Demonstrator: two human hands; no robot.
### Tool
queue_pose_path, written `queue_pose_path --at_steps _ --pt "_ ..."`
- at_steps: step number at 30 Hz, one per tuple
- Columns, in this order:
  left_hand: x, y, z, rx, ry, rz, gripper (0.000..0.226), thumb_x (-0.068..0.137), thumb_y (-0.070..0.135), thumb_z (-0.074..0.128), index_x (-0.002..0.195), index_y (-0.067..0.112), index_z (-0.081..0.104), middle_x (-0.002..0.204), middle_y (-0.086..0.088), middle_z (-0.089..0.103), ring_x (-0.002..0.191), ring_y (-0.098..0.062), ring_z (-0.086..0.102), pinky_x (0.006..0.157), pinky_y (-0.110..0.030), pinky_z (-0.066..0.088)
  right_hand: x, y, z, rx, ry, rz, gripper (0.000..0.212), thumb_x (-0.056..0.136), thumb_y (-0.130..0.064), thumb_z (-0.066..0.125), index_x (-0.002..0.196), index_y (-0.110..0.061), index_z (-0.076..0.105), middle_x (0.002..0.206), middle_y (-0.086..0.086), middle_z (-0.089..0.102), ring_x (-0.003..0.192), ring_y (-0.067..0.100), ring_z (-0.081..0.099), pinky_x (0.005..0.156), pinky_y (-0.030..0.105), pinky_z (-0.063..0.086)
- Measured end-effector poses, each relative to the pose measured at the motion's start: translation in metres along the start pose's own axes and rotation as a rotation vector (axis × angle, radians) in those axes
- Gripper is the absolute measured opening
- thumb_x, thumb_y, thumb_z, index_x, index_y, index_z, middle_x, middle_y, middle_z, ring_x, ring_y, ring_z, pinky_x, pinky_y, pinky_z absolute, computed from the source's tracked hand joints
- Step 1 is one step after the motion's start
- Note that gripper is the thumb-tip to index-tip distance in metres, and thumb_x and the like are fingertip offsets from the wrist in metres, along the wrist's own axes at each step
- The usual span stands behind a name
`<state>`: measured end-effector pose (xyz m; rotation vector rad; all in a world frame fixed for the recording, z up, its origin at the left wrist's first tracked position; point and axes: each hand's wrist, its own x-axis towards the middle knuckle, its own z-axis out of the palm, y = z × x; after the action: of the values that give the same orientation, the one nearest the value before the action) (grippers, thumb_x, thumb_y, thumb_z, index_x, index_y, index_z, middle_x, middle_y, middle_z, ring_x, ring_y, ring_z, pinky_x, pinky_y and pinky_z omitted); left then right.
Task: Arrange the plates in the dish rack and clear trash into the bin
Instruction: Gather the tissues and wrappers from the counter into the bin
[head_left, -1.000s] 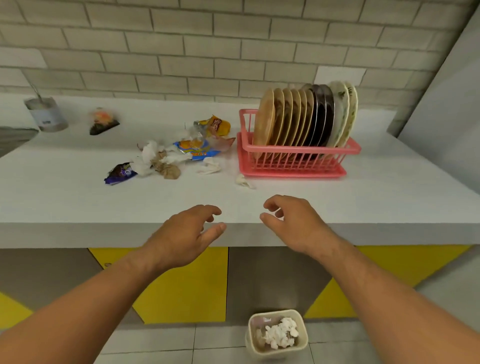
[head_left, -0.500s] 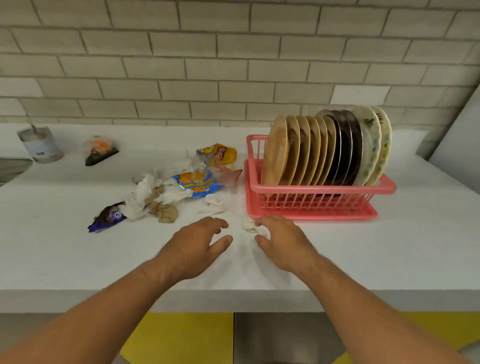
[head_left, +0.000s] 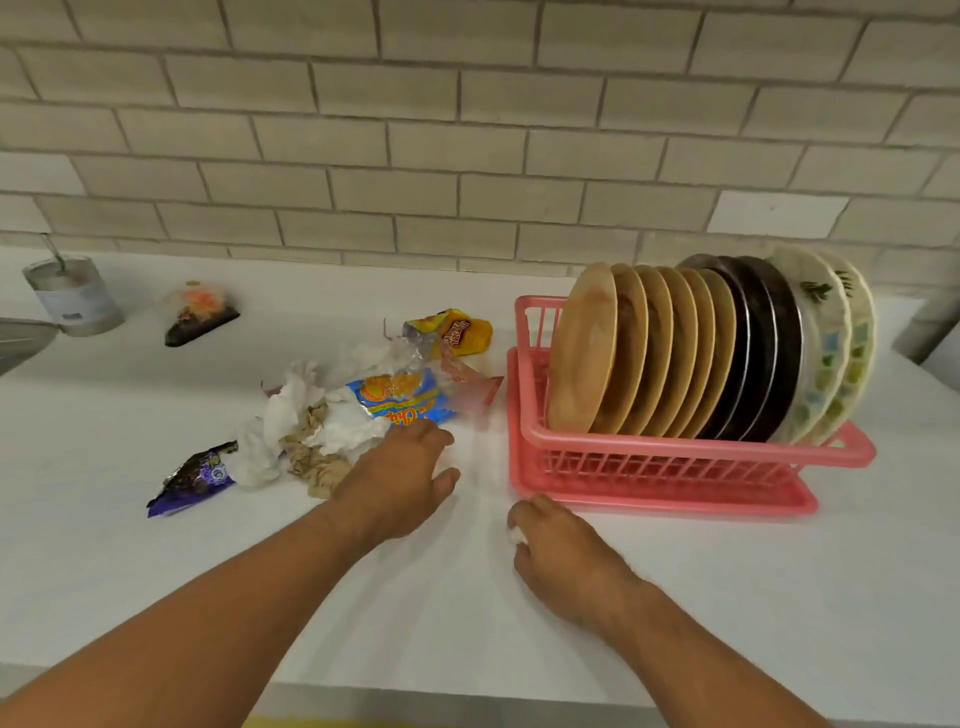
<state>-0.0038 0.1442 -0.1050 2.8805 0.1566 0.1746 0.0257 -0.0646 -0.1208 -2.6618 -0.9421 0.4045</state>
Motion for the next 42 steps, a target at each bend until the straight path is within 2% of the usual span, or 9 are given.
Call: queue_pose_path --at_steps 5,9,15,18,22,26,30,37,42 --pt "0.026 -0.006 0.032 0.19 -0.143 -0.017 0.049 0.096 0.045 0.038 0.139 0.021 0.037 0.137 -0.003 0.042 0.122 -0.026 0.04 0.092 -0.039 0.043 -0.016 0.003 -0.005 0.213 -0.015 0.062 0.013 0.091 -0.019 0.041 0.099 -0.028 0.044 0.103 -0.011 0.051 0.088 0.009 0.049 0.072 0.023 0.04" --pt "0.024 -0.01 0.044 0.27 -0.107 0.077 0.035 0.102 0.036 0.029 0.121 0.017 0.049 0.112 -0.006 0.055 0.102 -0.025 0.053 0.078 -0.036 0.044 -0.008 0.001 -0.009 0.257 0.023 0.044 0.027 0.091 -0.011 0.038 0.094 -0.037 0.044 0.104 -0.015 0.048 0.093 0.009 0.048 0.074 0.021 0.042" --pt "0.014 -0.04 0.019 0.095 -0.119 0.074 0.038 0.101 0.041 0.032 0.098 0.013 0.056 0.101 -0.007 0.063 0.094 -0.026 0.059 0.076 -0.034 0.041 0.026 -0.033 -0.006 0.27 0.084 0.041 0.011 0.089 -0.014 0.051 0.081 -0.019 0.057 0.091 -0.007 0.048 0.083 0.008 0.047 0.065 0.012 0.036" --pt "0.007 -0.067 -0.006 0.02 -0.028 0.107 0.027 0.1 0.028 0.04 0.107 0.015 0.063 0.108 -0.007 0.064 0.098 -0.027 0.059 0.081 -0.033 0.044 0.054 -0.059 0.001 0.228 0.118 0.024 0.025 0.094 -0.034 0.051 0.074 -0.019 0.052 0.082 -0.002 0.056 0.078 0.017 0.051 0.068 0.026 0.042" --pt "-0.002 -0.104 -0.036 -0.086 0.081 0.078 0.024 0.085 0.01 0.062 0.108 0.011 0.069 0.102 -0.013 0.069 0.095 -0.034 0.063 0.079 -0.035 0.051 0.095 -0.092 0.01 0.153 0.081 -0.015 0.027 0.1 -0.027 0.039 0.118 -0.026 0.059 0.112 0.01 0.064 0.101 0.032 0.059 0.087 0.036 0.049" --pt "-0.013 -0.14 -0.053 -0.067 0.122 -0.098 0.035 0.098 0.041 0.04 0.088 0.018 0.064 0.087 -0.005 0.068 0.086 -0.031 0.06 0.069 -0.036 0.045 0.132 -0.122 0.011 0.095 0.137 -0.057 0.042 0.096 -0.013 0.047 0.134 -0.029 0.052 0.124 0.007 0.061 0.112 0.03 0.057 0.09 0.033 0.048" --pt "-0.022 -0.166 -0.063 -0.054 0.111 -0.199 0.046 0.097 0.052 0.028 0.063 0.024 0.044 0.07 -0.004 0.061 0.073 -0.029 0.058 0.066 -0.037 0.047 0.154 -0.14 0.01 -0.082 0.077 -0.014 0.047 0.099 -0.035 0.046 0.144 -0.031 0.038 0.138 0.007 0.052 0.122 0.031 0.05 0.095 0.038 0.045" --pt "-0.022 -0.184 -0.063 -0.04 0.088 -0.175 0.036 0.098 0.048 0.034 0.096 0.023 0.06 0.08 -0.002 0.066 0.077 -0.026 0.062 0.067 -0.035 0.05 0.166 -0.148 0.023 -0.3 0.088 0.007 0.02 0.098 -0.016 0.044 0.111 -0.012 0.058 0.12 0.01 0.058 0.107 0.031 0.057 0.074 0.036 0.044" --pt "-0.017 -0.182 -0.055 -0.058 0.001 -0.126 0.031 0.097 0.047 0.037 0.11 0.027 0.058 0.082 0.002 0.061 0.082 -0.021 0.06 0.069 -0.03 0.047 0.158 -0.143 0.012 -0.071 0.114 -0.003 0.038 0.096 -0.024 0.048 0.133 -0.016 0.047 0.129 0.005 0.054 0.117 0.027 0.053 0.084 0.03 0.043"
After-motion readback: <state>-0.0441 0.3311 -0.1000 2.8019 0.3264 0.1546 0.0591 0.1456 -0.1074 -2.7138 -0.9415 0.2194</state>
